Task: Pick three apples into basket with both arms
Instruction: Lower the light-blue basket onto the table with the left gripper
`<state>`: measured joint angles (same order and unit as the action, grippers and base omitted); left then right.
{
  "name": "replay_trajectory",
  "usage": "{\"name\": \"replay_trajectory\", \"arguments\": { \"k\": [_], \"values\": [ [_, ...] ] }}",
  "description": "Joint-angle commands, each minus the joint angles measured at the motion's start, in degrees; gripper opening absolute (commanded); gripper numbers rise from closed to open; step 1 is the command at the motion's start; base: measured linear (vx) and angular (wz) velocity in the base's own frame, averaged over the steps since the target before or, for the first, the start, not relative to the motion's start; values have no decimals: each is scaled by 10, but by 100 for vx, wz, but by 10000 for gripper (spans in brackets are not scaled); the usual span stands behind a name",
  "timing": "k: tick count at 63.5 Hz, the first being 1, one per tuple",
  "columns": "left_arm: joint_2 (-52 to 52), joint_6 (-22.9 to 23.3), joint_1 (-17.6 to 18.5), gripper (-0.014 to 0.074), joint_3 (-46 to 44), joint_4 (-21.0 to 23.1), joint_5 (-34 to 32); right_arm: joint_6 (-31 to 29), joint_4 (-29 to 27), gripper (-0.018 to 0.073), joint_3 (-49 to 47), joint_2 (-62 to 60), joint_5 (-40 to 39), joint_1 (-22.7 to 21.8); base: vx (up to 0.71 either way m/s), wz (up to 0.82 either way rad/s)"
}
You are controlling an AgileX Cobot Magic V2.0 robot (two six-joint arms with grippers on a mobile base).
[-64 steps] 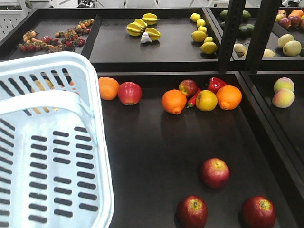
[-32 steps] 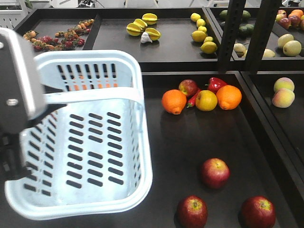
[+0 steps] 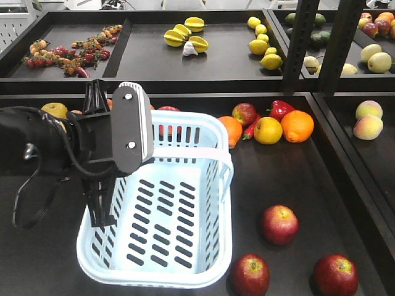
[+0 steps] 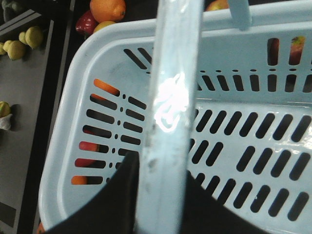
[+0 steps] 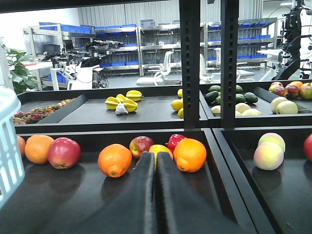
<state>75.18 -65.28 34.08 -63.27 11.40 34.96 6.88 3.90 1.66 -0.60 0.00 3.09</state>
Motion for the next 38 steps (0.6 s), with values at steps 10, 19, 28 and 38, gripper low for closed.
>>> {"name": "replay_trajectory", "arguments": {
  "k": [10, 19, 28, 38],
  "values": [
    [39, -151, -61, -7, -17, 167, -55, -1, 4, -9, 8, -6, -40, -3, 0, 0],
    [73, -209, -89, -7, -17, 232, -63, -1, 4, -9, 8, -6, -40, -3, 0, 0],
    [109, -264, -108, -7, -17, 266, -58, -1, 4, -9, 8, -6, -40, -3, 0, 0],
    [145, -300, -119, -7, -17, 293, -65, -1, 4, -9, 8, -6, -40, -3, 0, 0]
  ]
}}
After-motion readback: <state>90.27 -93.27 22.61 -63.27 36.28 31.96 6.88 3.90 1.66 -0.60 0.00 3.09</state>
